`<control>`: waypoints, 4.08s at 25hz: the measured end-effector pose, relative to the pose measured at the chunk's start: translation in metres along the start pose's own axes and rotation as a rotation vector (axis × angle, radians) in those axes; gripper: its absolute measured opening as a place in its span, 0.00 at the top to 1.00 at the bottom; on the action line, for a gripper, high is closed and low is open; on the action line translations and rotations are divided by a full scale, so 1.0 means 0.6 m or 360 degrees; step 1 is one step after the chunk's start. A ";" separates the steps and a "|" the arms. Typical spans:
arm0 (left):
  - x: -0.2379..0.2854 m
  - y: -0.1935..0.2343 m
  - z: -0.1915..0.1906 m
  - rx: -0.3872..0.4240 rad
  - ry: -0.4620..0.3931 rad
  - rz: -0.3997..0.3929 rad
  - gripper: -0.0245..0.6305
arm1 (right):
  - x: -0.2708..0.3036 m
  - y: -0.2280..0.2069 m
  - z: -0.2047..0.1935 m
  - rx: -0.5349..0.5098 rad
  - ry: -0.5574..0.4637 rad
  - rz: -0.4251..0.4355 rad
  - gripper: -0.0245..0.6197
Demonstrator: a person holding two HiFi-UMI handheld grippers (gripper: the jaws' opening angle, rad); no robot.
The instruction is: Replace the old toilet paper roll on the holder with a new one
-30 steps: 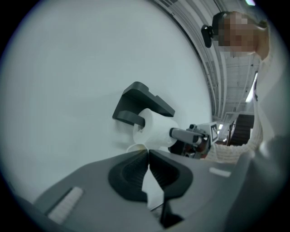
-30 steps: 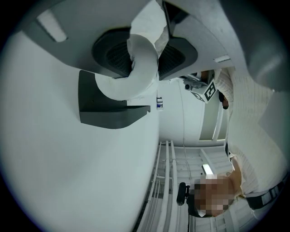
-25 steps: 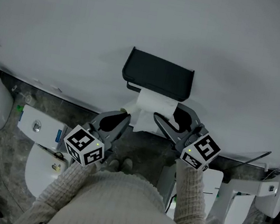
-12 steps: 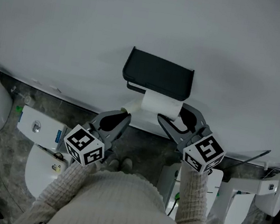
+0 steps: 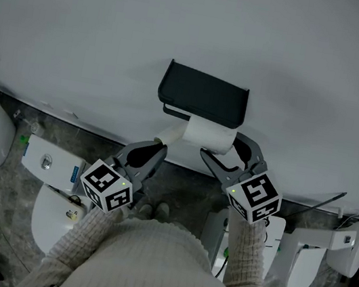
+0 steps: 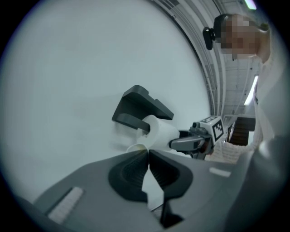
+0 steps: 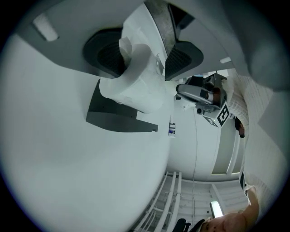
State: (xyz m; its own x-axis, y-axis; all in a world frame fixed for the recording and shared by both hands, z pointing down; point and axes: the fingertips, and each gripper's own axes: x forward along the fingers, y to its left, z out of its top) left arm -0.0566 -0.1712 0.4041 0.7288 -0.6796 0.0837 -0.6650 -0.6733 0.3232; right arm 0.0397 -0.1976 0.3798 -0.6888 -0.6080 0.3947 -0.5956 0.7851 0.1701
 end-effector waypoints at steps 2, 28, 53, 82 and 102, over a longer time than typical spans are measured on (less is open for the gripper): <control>-0.001 0.000 0.001 0.0005 -0.0006 0.0004 0.94 | 0.005 0.004 -0.001 -0.0011 0.0039 -0.0002 0.49; -0.007 -0.011 0.003 0.0002 -0.0013 -0.0021 0.94 | -0.045 -0.009 0.001 0.0108 -0.0063 -0.0209 0.65; -0.039 0.006 0.003 -0.0036 -0.0025 0.0042 0.94 | -0.013 0.025 0.047 0.0134 -0.0245 -0.0076 0.78; -0.072 -0.047 -0.024 0.0087 0.0089 -0.0065 0.94 | -0.055 0.114 0.008 0.0443 -0.0339 -0.0224 0.96; -0.080 -0.082 -0.029 0.0128 0.0114 -0.0175 0.94 | -0.040 0.151 -0.001 0.0573 -0.0342 -0.0285 0.96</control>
State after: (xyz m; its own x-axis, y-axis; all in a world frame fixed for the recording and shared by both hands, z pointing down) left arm -0.0560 -0.1003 0.4006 0.8058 -0.5799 0.1199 -0.5894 -0.7656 0.2580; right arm 0.0026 -0.1118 0.3861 -0.6095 -0.7710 0.1848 -0.7926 0.5975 -0.1215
